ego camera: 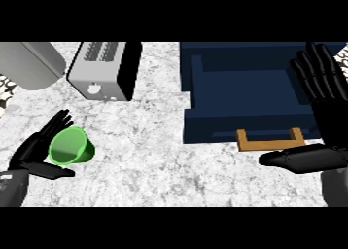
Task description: Pick up the cup, place it into the drawer and close the drawer
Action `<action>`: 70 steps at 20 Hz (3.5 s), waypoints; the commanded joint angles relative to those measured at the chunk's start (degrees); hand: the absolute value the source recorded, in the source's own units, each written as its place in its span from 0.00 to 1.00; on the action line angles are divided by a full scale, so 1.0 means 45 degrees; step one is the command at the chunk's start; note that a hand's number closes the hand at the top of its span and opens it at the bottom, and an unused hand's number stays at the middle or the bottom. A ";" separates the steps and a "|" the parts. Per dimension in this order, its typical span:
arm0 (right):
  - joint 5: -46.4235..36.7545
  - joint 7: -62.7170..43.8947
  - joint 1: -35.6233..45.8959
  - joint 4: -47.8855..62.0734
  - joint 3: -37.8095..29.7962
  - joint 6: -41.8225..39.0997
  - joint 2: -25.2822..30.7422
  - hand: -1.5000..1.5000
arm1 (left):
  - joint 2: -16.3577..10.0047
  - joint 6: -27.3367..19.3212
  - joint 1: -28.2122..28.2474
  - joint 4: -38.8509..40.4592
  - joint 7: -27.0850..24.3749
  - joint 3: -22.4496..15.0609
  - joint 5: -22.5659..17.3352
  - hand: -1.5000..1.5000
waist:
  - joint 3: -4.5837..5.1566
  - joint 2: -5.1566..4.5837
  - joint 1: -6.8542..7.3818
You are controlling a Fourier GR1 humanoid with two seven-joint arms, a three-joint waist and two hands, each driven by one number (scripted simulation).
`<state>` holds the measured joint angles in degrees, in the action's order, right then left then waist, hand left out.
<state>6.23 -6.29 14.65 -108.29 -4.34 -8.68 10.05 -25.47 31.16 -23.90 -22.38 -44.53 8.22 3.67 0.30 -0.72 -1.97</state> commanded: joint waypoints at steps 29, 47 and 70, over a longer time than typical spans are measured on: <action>0.0313 -0.0108 0.0472 0.0635 -0.0489 -0.0395 0.0461 0.00 | 0.1582 0.2568 -0.1317 0.1658 -0.3332 -0.0708 0.0113 1.00 | 0.0034 -0.0086 -0.0150; 0.0394 0.0050 0.0305 0.0575 -0.0734 -0.0418 0.0496 0.00 | 0.4006 -0.4641 -0.1538 0.0500 -0.5632 0.2373 -0.2206 1.00 | -0.0026 0.0042 0.0114; 0.0595 0.0262 0.0503 0.1374 -0.1770 -0.0608 0.1061 0.00 | 0.5655 -0.8880 -0.7174 -0.6397 0.4746 -0.1841 -0.2671 1.00 | -0.0076 0.0177 0.0323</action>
<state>7.00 -5.81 14.51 -105.09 -9.34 -10.35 12.92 -0.41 -3.45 -51.40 -49.34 -28.83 3.92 -7.15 -0.04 0.25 -0.16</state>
